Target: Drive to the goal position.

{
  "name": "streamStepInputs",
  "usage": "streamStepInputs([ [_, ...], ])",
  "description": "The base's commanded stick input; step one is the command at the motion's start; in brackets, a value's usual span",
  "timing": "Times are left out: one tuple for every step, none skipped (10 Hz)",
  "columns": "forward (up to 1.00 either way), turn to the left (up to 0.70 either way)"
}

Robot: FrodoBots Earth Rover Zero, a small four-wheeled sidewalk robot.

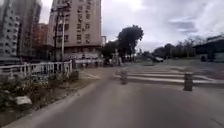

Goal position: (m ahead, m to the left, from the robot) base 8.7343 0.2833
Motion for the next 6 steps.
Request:
streamStepInputs([
  [0.70,0.00],
  [0.70,0.00],
  [0.70,0.00],
  [0.70,0.00],
  [0.70,0.00],
  [0.70,0.00],
])
